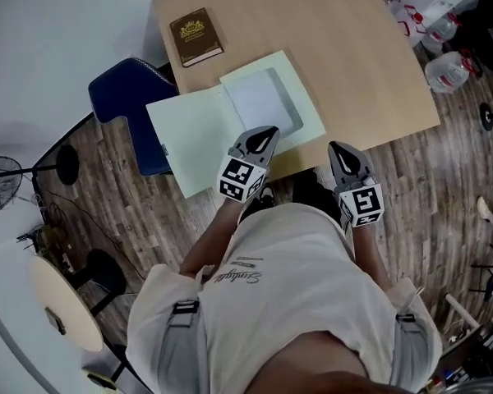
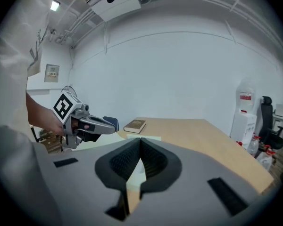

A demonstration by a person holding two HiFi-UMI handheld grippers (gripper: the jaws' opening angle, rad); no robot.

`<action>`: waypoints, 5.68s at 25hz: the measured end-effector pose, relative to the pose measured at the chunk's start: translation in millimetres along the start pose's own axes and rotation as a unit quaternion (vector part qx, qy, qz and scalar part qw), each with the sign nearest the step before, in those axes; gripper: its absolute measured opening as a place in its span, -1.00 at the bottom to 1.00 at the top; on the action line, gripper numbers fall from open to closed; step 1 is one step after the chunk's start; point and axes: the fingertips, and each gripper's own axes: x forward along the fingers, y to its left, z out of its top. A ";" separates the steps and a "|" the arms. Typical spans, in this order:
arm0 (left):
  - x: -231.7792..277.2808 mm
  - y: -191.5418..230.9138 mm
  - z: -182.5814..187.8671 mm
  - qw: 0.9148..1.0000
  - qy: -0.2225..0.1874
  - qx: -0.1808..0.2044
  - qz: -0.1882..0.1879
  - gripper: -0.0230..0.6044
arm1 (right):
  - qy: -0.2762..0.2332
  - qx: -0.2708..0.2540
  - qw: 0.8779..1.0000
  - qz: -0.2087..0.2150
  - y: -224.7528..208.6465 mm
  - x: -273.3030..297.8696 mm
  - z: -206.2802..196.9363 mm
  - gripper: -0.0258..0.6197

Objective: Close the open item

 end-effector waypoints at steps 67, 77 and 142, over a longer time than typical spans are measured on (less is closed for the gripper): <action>-272.1 162.3 -162.2 0.900 -0.035 -0.244 0.359 -0.88 | 0.039 -0.040 0.940 0.337 117.1 160.6 49.2 -0.93; -215.3 144.5 -118.2 0.940 -0.027 -0.192 0.280 -0.88 | 0.033 -0.026 0.947 0.319 98.7 151.8 43.6 -0.93; 66.5 88.9 -106.7 0.979 0.141 -0.127 0.078 -0.88 | 0.041 0.075 0.988 0.131 -79.4 98.1 -12.7 -0.93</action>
